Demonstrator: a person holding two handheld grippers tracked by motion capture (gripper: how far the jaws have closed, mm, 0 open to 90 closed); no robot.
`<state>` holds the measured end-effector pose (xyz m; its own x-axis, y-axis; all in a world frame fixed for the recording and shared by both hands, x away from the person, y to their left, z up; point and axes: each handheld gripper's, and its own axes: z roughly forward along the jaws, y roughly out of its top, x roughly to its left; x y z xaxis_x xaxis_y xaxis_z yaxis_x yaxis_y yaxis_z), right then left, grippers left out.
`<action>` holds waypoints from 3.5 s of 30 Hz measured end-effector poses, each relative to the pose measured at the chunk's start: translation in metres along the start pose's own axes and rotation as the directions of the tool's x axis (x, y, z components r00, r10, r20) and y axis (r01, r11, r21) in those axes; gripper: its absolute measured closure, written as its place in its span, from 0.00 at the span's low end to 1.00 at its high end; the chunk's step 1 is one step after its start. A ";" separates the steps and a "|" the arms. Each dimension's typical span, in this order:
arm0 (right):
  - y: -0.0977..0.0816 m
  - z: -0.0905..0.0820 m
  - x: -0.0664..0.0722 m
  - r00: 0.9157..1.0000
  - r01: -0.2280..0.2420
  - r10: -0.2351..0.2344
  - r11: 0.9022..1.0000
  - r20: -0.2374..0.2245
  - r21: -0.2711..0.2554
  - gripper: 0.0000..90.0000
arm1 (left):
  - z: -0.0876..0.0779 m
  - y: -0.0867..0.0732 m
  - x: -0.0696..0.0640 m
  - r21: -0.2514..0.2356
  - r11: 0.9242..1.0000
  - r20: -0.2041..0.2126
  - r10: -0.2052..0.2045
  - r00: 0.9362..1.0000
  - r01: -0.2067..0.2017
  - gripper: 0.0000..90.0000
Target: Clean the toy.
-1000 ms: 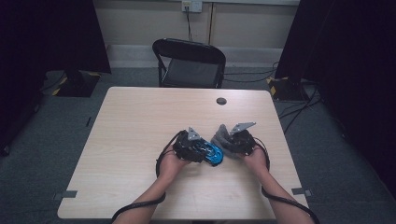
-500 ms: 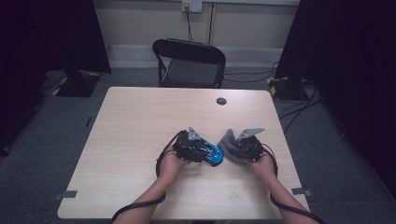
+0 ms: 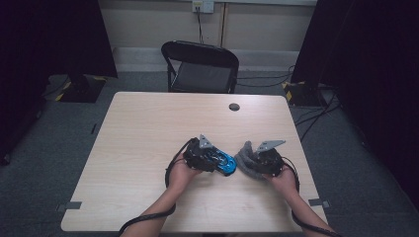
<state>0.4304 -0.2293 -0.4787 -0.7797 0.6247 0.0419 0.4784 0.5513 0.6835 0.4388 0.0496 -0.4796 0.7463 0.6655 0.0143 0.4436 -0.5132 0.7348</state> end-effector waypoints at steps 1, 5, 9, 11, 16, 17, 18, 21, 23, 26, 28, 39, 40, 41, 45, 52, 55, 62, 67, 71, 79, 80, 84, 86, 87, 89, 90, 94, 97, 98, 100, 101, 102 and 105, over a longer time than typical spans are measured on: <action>-0.001 -0.001 0.000 1.000 0.000 0.000 1.000 -0.002 0.001 0.84 | 0.000 0.000 0.000 0.000 1.000 0.000 0.001 1.000 -0.001 0.23; -0.004 -0.007 0.001 1.000 0.012 -0.012 1.000 -0.008 0.009 0.84 | 0.000 0.000 0.000 0.004 1.000 -0.001 0.001 1.000 -0.001 0.23; -0.006 -0.011 0.003 1.000 0.014 -0.014 1.000 -0.014 0.008 0.84 | 0.000 0.000 0.000 0.001 1.000 0.000 0.000 1.000 0.000 0.23; -0.005 -0.015 0.003 1.000 0.007 -0.007 1.000 -0.012 -0.004 0.84 | 0.000 0.000 0.000 0.001 1.000 -0.001 0.003 1.000 -0.003 0.23; 0.008 -0.028 -0.010 0.999 -0.040 0.039 0.997 -0.008 -0.072 0.84 | 0.000 0.000 0.000 0.003 1.000 -0.001 0.000 1.000 0.000 0.23; 0.012 -0.029 -0.013 0.998 -0.055 0.055 0.995 0.000 -0.082 0.84 | 0.000 0.000 0.000 0.003 1.000 -0.001 0.000 1.000 0.000 0.23; 0.016 -0.028 -0.017 0.998 -0.064 0.065 0.994 0.006 -0.090 0.84 | 0.000 0.000 0.000 0.003 1.000 -0.001 0.000 1.000 0.000 0.23; 0.031 -0.021 -0.028 0.995 -0.091 0.094 0.990 0.024 -0.109 0.84 | 0.000 0.000 0.000 0.004 1.000 0.000 0.000 1.000 0.000 0.23; 0.042 -0.011 -0.032 0.995 -0.090 0.096 0.990 0.041 -0.112 0.84 | 0.000 0.000 0.000 0.000 1.000 0.001 0.000 1.000 0.000 0.23; 0.058 0.007 -0.036 0.994 -0.098 0.104 0.988 0.043 -0.115 0.84 | 0.000 0.000 0.000 0.001 1.000 0.002 0.000 1.000 0.000 0.23; 0.069 0.019 -0.034 0.995 -0.078 0.085 0.991 0.058 -0.108 0.84 | 0.000 0.000 0.000 0.003 1.000 0.001 0.001 1.000 -0.001 0.23; 0.114 0.077 -0.010 0.998 0.034 -0.031 0.998 0.059 -0.054 0.84 | 0.000 -0.001 0.000 -0.008 1.000 0.004 -0.001 1.000 0.001 0.24; 0.115 0.081 -0.007 0.997 0.041 -0.038 0.998 0.060 -0.047 0.84 | 0.000 -0.002 0.000 -0.009 1.000 0.005 -0.001 1.000 0.001 0.24; 0.116 0.086 -0.006 0.997 0.051 -0.049 0.998 0.064 -0.038 0.84 | 0.000 -0.001 0.000 -0.009 1.000 0.005 -0.002 1.000 0.002 0.24; 0.115 0.099 -0.002 0.997 0.062 -0.062 0.998 0.053 -0.005 0.84 | 0.000 -0.001 0.000 -0.009 1.000 0.005 0.001 1.000 -0.001 0.23; 0.105 0.105 -0.004 0.999 0.042 -0.042 0.999 0.010 0.003 0.85 | 0.000 -0.001 0.000 -0.010 1.000 0.004 0.000 1.000 0.000 0.24; 0.104 0.104 -0.004 0.999 0.043 -0.043 0.999 0.003 0.006 0.85 | 0.000 -0.001 0.000 -0.009 1.000 0.006 -0.001 1.000 0.001 0.24; 0.101 0.102 -0.005 0.997 0.076 -0.076 0.997 -0.003 -0.003 0.85 | 0.000 -0.001 0.000 -0.007 1.000 0.007 0.000 1.000 0.000 0.24; 0.098 0.099 -0.006 0.996 0.089 -0.089 0.996 -0.009 -0.003 0.85 | 0.000 -0.001 0.001 -0.012 1.000 0.009 0.003 1.000 -0.002 0.24; 0.096 0.096 -0.007 0.995 0.100 -0.100 0.995 -0.009 -0.001 0.85 | 0.000 -0.001 0.001 -0.009 1.000 0.008 0.003 1.000 -0.003 0.24; 0.089 0.090 -0.010 0.995 0.100 -0.100 0.995 -0.018 -0.009 0.85 | 0.000 -0.002 0.001 -0.012 1.000 0.007 0.003 1.000 -0.003 0.24; 0.088 0.090 -0.010 0.995 0.100 -0.100 0.995 -0.018 -0.011 0.85 | 0.000 -0.001 0.001 -0.011 1.000 0.006 0.003 1.000 -0.003 0.24; 0.086 0.087 -0.010 0.994 0.105 -0.105 0.994 -0.018 -0.010 0.85 | 0.000 -0.001 0.001 -0.012 1.000 0.007 0.002 1.000 -0.002 0.24; 0.083 0.085 -0.010 0.995 0.101 -0.101 0.995 -0.020 -0.012 0.85 | 0.000 -0.001 0.001 -0.010 1.000 0.007 0.004 1.000 -0.004 0.24; 0.082 0.084 -0.010 0.995 0.098 -0.098 0.995 -0.022 -0.011 0.85 | 0.000 -0.001 0.001 -0.011 1.000 0.007 0.003 1.000 -0.003 0.24; 0.080 0.082 -0.011 0.995 0.096 -0.097 0.995 -0.024 -0.013 0.85 | 0.000 -0.001 0.001 -0.010 1.000 0.007 0.003 1.000 -0.003 0.24; 0.079 0.081 -0.011 0.995 0.096 -0.096 0.995 -0.024 -0.013 0.85 | 0.000 -0.001 0.000 -0.010 1.000 0.006 0.003 1.000 -0.003 0.24; 0.075 0.078 -0.011 0.996 0.089 -0.089 0.996 -0.026 -0.017 0.85 | 0.000 -0.001 0.000 -0.012 1.000 0.007 0.001 1.000 -0.001 0.24; 0.071 0.075 -0.011 0.996 0.084 -0.085 0.996 -0.027 -0.022 0.85 | 0.000 -0.001 0.000 -0.012 1.000 0.007 0.000 1.000 0.000 0.24; 0.070 0.074 -0.011 0.996 0.085 -0.086 0.996 -0.027 -0.022 0.85 | 0.000 -0.001 0.000 -0.011 1.000 0.007 0.002 1.000 -0.002 0.24; 0.069 0.072 -0.012 0.996 0.087 -0.087 0.996 -0.024 -0.022 0.85 | 0.000 -0.001 0.000 -0.009 1.000 0.007 0.001 1.000 -0.001 0.24; 0.068 0.071 -0.012 0.996 0.086 -0.087 0.996 -0.024 -0.019 0.85 | 0.000 -0.001 0.000 -0.009 1.000 0.007 0.001 1.000 -0.001 0.24; 0.067 0.070 -0.012 0.996 0.089 -0.090 0.996 -0.023 -0.020 0.85 | 0.000 -0.001 0.000 -0.009 1.000 0.006 0.001 1.000 -0.001 0.24; 0.064 0.068 -0.012 0.996 0.087 -0.087 0.996 -0.025 -0.022 0.85 | 0.000 -0.001 0.000 -0.013 1.000 0.006 0.000 1.000 0.000 0.24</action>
<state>0.4981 -0.1642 -0.4847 -0.8284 0.5602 0.0003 0.3998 0.5908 0.7008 0.4378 0.0503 -0.4804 0.7495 0.6620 0.0100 0.4371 -0.5062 0.7434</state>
